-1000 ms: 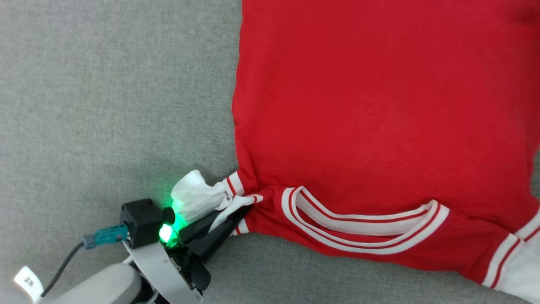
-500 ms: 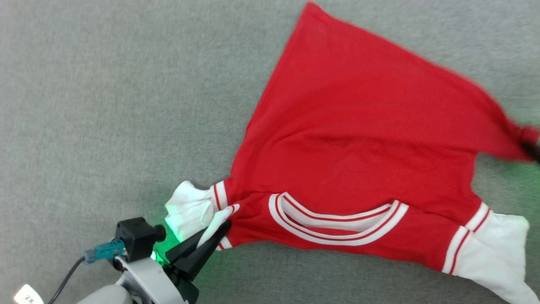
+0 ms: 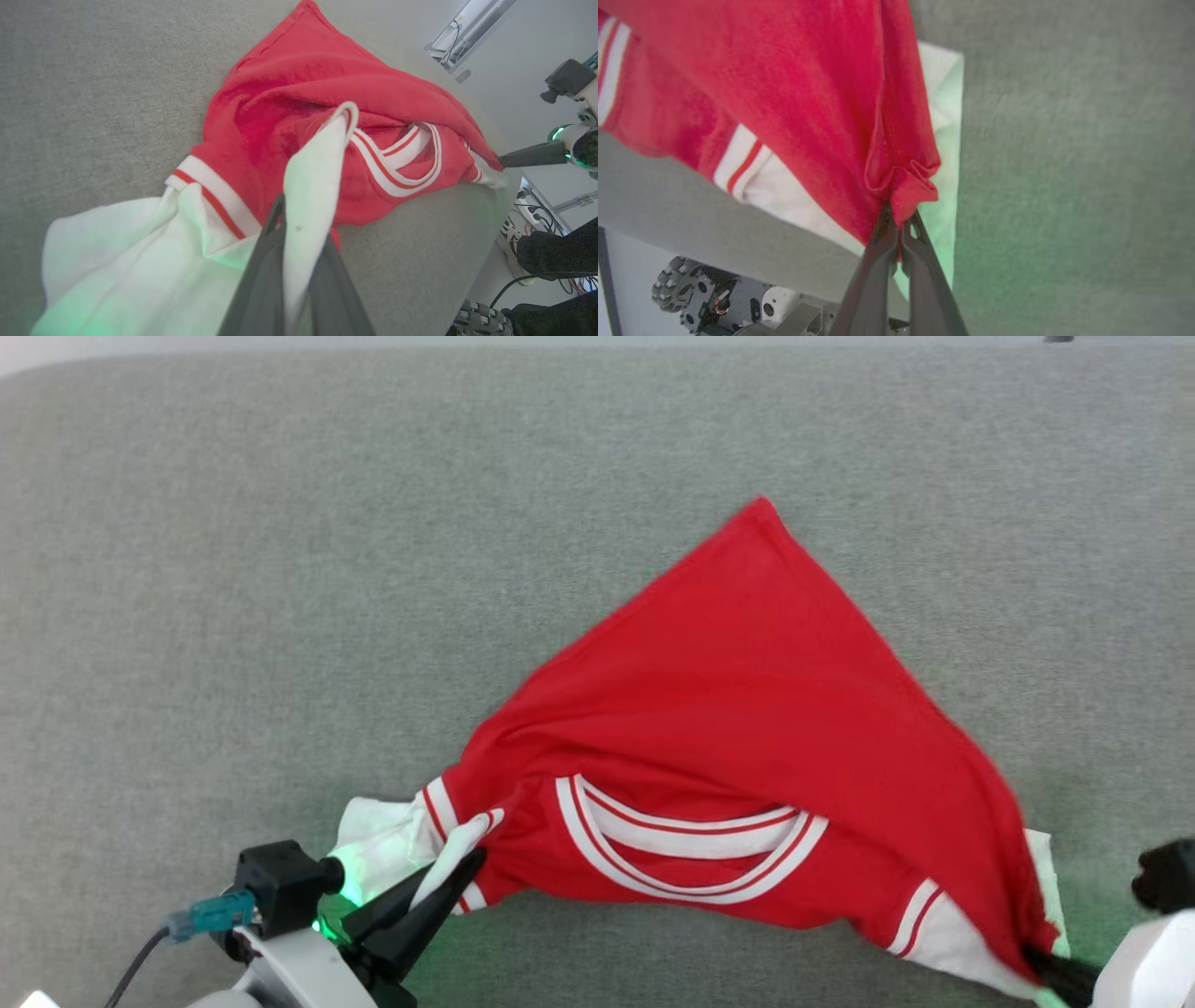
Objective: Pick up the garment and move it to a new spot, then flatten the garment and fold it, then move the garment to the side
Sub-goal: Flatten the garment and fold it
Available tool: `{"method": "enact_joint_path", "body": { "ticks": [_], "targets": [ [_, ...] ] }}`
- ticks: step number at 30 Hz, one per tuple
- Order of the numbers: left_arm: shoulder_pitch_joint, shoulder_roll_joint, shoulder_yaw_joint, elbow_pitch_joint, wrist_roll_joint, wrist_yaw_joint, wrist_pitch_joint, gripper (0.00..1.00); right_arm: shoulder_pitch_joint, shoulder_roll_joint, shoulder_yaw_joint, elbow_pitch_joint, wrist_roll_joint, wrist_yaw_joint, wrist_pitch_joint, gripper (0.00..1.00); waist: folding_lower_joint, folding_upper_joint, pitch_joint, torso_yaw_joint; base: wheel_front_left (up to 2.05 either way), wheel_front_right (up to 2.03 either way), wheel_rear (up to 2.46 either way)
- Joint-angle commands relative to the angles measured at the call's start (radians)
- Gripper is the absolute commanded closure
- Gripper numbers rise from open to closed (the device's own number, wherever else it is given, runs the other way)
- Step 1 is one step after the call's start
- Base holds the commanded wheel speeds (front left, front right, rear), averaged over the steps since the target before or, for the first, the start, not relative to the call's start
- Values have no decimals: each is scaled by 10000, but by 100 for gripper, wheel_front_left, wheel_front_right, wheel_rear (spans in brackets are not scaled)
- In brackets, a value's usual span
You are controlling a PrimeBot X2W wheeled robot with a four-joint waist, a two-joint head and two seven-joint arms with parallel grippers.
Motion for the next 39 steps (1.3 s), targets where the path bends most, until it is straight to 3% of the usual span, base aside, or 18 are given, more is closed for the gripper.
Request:
{"method": "enact_joint_path", "body": {
  "ticks": [1,11,13,14,18,24,29,33,39],
  "targets": [
    [112,21,54,19,33,28,12,100,187,124,23,-74,37,-11,-118,100,0,-1,-109,-140,0,0,0],
    [266,-77,141,1,60,28,12,100,1060,484,770,364,-42,-10,-887,98,0,-1,-139,-219,0,0,0],
    [263,-64,113,18,85,28,12,100,930,544,657,354,-58,-11,-1196,39,0,-1,-127,-213,0,0,0],
    [247,-69,110,24,90,28,12,100,892,535,621,314,-59,-10,-1279,0,0,-1,-123,-206,0,0,0],
    [219,-135,120,30,77,28,12,100,845,519,321,-174,53,-10,-1436,0,0,-1,-127,-162,0,0,0],
    [211,-328,102,12,101,28,12,100,524,339,-407,-1888,646,-10,-770,0,0,-1,-156,-12,0,0,0],
    [25,-490,46,-37,218,28,12,100,-1109,-161,-819,-2809,795,-10,-188,0,0,-1,-39,228,0,0,0],
    [-232,-561,-31,-102,289,28,12,100,-3412,-629,-153,-1985,93,-10,-605,0,0,-1,249,466,0,0,0],
    [-821,-740,-374,-98,367,28,12,100,-6279,-541,1411,704,-714,-6,-1086,0,0,-1,713,1007,0,0,0]
  ]
}}
